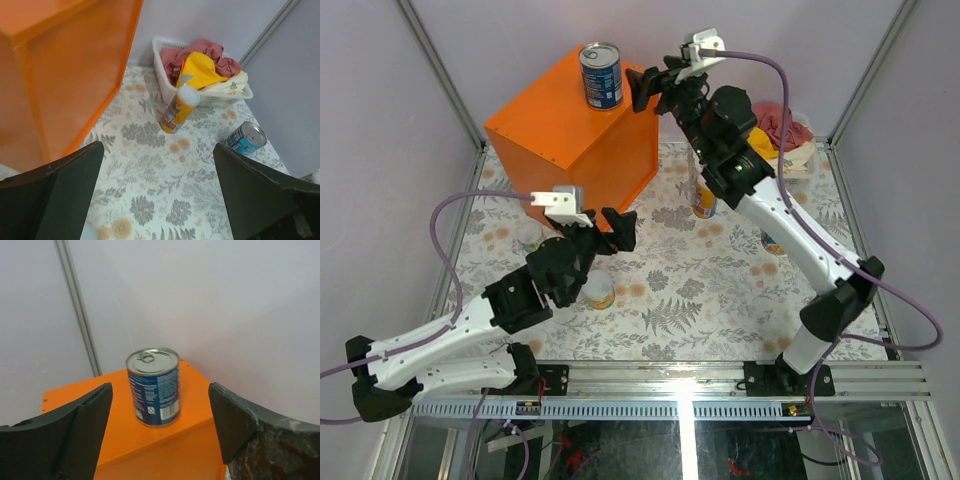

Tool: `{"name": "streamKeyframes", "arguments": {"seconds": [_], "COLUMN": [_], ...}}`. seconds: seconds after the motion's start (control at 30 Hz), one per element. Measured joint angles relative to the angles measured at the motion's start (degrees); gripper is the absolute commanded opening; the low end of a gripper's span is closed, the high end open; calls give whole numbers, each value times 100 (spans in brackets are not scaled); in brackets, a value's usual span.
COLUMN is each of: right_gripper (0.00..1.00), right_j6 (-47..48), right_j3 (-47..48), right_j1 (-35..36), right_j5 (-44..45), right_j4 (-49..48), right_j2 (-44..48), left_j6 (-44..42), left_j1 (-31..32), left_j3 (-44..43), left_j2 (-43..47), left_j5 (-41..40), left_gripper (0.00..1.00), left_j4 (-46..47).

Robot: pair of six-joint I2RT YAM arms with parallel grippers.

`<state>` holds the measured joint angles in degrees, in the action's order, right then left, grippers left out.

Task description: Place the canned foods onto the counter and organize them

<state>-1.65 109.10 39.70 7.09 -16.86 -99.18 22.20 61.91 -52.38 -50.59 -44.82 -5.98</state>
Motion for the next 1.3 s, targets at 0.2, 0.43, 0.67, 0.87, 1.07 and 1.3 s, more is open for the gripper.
{"name": "streamKeyframes", "arguments": {"seconds": [0.2, 0.43, 0.67, 0.87, 1.07, 1.3], "right_gripper": [57, 41, 41, 44, 48, 50], "right_j6": [-282, -671, -927, -1108, -1154, -1143], "right_j3": [-811, -1456, -2087, -2406, -2579, -2643], "right_j1": [0, 0, 0, 0, 0, 0], "right_j5": [544, 894, 1003, 994, 986, 975], "right_j4": [302, 597, 813, 850, 839, 734], "right_j2": [1058, 2166, 2800, 2922, 2992, 3014], "left_j6": [-1080, -1521, -1534, -1517, -1445, -1331], "left_j1": [-2, -774, -1847, -2374, -2680, -2830], "left_j3": [-772, -1705, -2785, -3609, -4367, -5519], "left_j2": [-861, -1912, -2876, -3528, -4166, -5128], "left_j5": [-79, -111, 105, 356, 479, 492], "left_gripper": [89, 84, 85, 89, 92, 93], "left_j4": [833, 1311, 1270, 1200, 977, 431]}}
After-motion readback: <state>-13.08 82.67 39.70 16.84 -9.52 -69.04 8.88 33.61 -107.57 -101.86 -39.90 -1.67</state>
